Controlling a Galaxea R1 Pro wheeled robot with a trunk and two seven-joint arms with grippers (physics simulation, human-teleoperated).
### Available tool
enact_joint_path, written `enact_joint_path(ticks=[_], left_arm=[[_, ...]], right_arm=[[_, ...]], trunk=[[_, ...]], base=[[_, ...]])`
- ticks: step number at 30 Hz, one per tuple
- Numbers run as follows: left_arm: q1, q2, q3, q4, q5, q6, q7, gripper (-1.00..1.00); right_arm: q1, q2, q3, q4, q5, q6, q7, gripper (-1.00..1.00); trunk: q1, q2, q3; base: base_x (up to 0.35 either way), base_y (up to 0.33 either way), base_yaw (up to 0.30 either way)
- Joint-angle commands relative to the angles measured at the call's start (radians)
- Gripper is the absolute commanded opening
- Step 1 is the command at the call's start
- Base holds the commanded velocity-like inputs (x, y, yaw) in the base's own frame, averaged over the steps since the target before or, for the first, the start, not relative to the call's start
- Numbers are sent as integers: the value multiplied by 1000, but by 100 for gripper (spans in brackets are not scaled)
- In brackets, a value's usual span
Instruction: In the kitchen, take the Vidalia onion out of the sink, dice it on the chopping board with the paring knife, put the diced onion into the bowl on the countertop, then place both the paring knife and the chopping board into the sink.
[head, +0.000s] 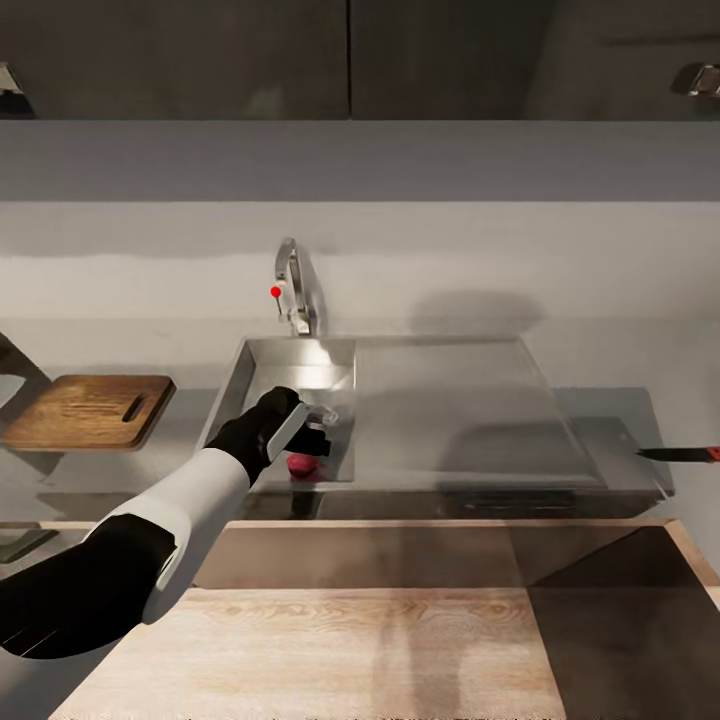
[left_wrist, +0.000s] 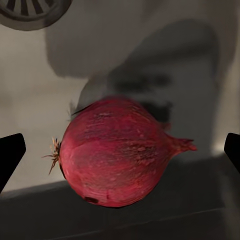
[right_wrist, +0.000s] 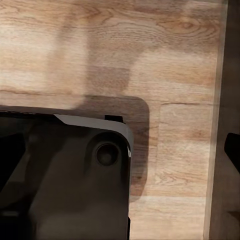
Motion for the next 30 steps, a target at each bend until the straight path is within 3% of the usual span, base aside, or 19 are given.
enact_joint_path(ticks=[1,30], left_arm=[[-1,1,-6,-1,11,3,8,100],[0,3,-8,11,10,3,9,100]], right_arm=[[-1,-1,9,0,-9,-3,-4,100],[-1,-1,10,0,-9,-3,-4,100]], trunk=[[0,-2,-3],[0,-2,-49]], base=[[0,0,0],[0,0,0]])
